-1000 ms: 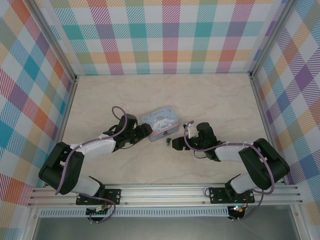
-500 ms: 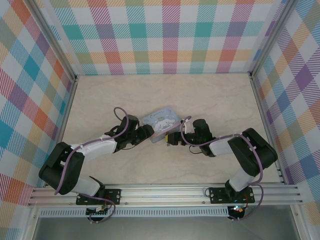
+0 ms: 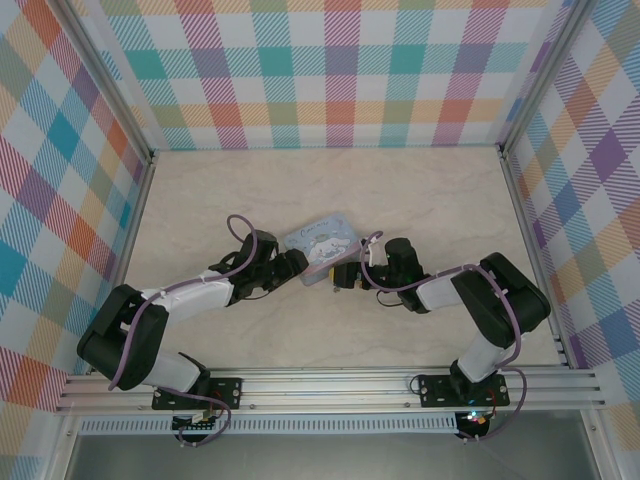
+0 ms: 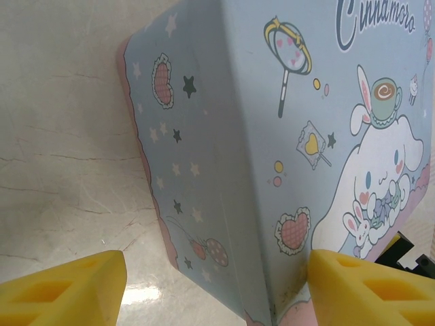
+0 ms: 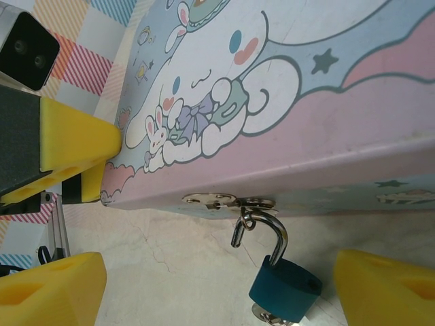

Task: Unlock the padlock with the key

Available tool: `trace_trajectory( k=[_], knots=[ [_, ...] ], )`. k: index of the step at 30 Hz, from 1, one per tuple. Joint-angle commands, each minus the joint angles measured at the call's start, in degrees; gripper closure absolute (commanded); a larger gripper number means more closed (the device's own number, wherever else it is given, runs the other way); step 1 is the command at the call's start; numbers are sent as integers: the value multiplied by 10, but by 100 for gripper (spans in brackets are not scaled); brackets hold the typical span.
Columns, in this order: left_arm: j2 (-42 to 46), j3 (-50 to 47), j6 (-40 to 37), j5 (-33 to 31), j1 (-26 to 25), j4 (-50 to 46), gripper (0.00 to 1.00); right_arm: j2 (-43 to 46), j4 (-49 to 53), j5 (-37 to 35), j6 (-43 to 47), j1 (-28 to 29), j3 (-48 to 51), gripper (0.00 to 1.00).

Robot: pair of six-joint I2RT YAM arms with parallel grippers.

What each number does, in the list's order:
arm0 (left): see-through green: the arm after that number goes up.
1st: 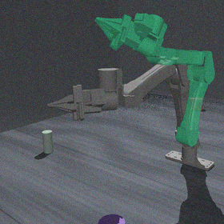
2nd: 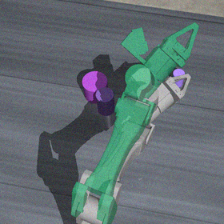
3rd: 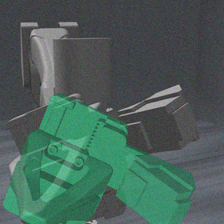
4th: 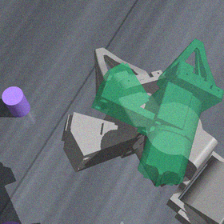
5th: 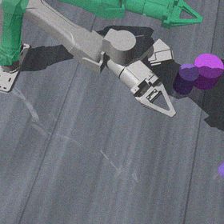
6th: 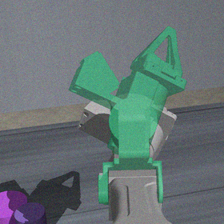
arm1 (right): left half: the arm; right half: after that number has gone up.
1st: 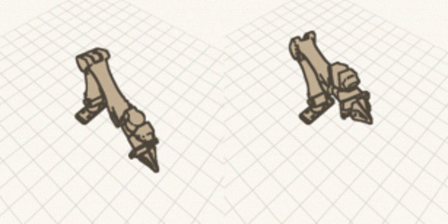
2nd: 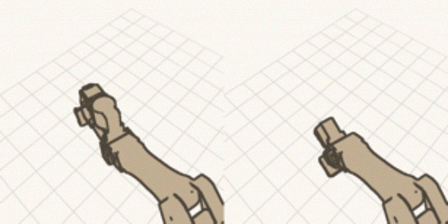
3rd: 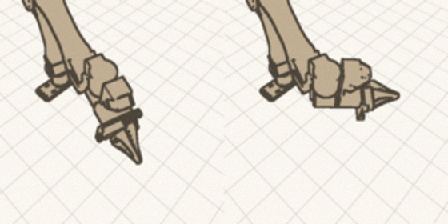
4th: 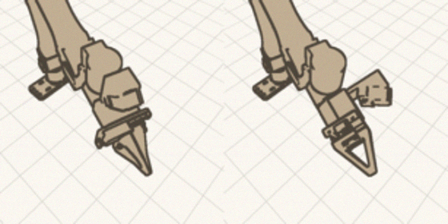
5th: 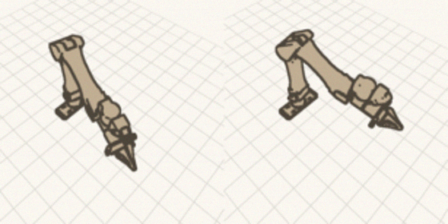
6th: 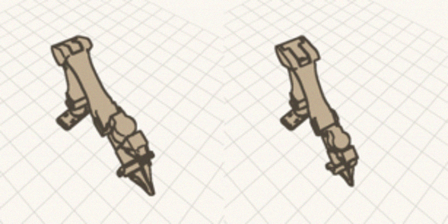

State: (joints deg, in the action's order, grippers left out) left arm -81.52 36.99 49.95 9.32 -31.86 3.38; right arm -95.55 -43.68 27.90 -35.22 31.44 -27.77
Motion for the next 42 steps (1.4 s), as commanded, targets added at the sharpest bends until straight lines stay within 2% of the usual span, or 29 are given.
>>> trace_trajectory(
  k=[1,19,42],
  knots=[
    [-6,-18,-2,-11,-9,-60,30,-2,-15,5,-5,-3,-9,15],
    [-10,-10,-3,-8,-9,-65,29,-49,-71,21,-32,-3,-13,23],
    [-17,-7,-3,-7,-9,-70,29,-79,-103,47,-38,-5,-20,47]
  ],
)
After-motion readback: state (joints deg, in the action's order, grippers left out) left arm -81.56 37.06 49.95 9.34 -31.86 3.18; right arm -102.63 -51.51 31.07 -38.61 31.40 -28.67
